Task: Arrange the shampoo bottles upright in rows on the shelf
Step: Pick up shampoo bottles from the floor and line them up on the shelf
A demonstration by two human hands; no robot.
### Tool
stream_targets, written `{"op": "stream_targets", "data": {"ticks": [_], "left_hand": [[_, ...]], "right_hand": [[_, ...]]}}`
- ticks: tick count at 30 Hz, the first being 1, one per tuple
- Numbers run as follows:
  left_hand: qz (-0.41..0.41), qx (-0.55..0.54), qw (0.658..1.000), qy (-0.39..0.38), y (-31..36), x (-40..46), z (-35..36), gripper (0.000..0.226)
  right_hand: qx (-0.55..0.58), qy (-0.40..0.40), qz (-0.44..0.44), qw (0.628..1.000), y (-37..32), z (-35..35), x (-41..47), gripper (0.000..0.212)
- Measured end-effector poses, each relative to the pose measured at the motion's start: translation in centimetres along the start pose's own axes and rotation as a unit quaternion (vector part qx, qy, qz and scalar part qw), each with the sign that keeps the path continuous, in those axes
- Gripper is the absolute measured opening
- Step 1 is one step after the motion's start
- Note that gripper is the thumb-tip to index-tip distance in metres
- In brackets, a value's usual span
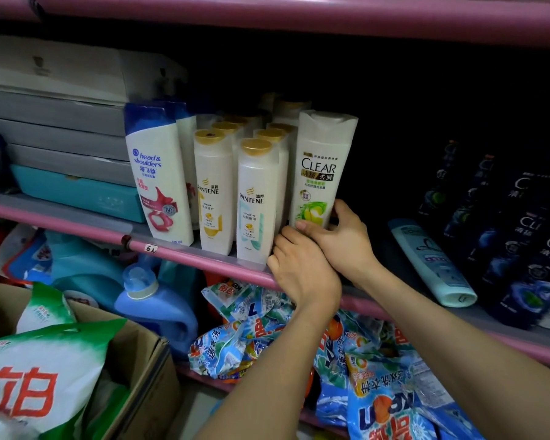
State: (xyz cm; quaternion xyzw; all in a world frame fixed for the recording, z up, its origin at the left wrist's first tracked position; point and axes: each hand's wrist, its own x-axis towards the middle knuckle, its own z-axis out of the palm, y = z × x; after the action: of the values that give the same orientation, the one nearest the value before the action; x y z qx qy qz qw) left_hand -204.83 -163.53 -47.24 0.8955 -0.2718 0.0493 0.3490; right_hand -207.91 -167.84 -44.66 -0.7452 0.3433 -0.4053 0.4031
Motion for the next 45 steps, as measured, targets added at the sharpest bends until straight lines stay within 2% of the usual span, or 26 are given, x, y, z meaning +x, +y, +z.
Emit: {"op": "stream_targets", "data": {"ticks": [7, 9, 12, 14, 17, 20, 23, 27, 32, 35, 39, 43, 45], "left_hand": [[0.023, 0.0, 0.999, -0.033, 0.1, -0.1, -1.3, 0.021], [0.026, -0.033, 0.997, -0.069, 0.2, -0.2, -2.9, 0.024], [0.032, -0.093, 0.986, -0.136, 0.0, -0.9, -6.0, 0.043], [0.053, -0.115, 0.978, -0.165, -0.5, -1.7, -8.3, 0.047], [0.105, -0.133, 0.968, -0.182, -3.1, -3.6, -11.2, 0.036], [0.097, -0.156, 0.963, -0.197, -8.1, -5.9, -12.4, 0.018], [0.025, -0.15, 0.961, -0.232, -14.5, -8.2, -11.0, 0.011], [-0.077, -0.071, 0.948, -0.301, -23.5, -10.7, -7.0, 0.014], [-0.163, 0.003, 0.919, -0.359, -32.2, -12.4, -2.3, 0.028], [-0.174, 0.044, 0.91, -0.373, -34.8, -12.8, 0.0, 0.039], [-0.243, 0.04, 0.891, -0.38, -37.2, -13.8, 2.5, 0.048], [-0.367, 0.009, 0.862, -0.35, -39.9, -15.9, 5.3, 0.035], [-0.397, -0.023, 0.845, -0.356, -41.1, -17.0, 6.7, 0.015]], "right_hand": [[-0.003, -0.003, 0.023, 1.0, -0.5, 0.0, 0.0, 0.043], [-0.016, -0.01, 0.048, 0.999, -1.6, -0.4, 0.0, 0.049], [-0.002, -0.02, 0.099, 0.995, -3.0, -1.1, -1.0, 0.057], [-0.009, 0.016, 0.139, 0.99, -3.7, -1.4, -2.4, 0.06], [-0.021, 0.074, 0.135, 0.988, -4.4, -1.5, -5.8, 0.047], [0.013, 0.082, 0.084, 0.993, -4.2, -0.1, -11.4, 0.029], [0.016, 0.023, 0.062, 0.998, -2.2, 2.3, -17.2, 0.023], [-0.06, -0.115, 0.114, 0.985, 3.1, 6.2, -22.6, 0.019], [-0.158, -0.24, 0.196, 0.938, 10.1, 10.6, -25.1, 0.026], [-0.255, -0.34, 0.2, 0.883, 13.8, 12.7, -25.7, 0.039], [-0.321, -0.398, 0.268, 0.817, 18.7, 13.1, -27.4, 0.05], [-0.359, -0.436, 0.356, 0.744, 23.4, 11.1, -30.8, 0.052], [-0.374, -0.439, 0.388, 0.719, 25.4, 10.2, -32.7, 0.054]]}}
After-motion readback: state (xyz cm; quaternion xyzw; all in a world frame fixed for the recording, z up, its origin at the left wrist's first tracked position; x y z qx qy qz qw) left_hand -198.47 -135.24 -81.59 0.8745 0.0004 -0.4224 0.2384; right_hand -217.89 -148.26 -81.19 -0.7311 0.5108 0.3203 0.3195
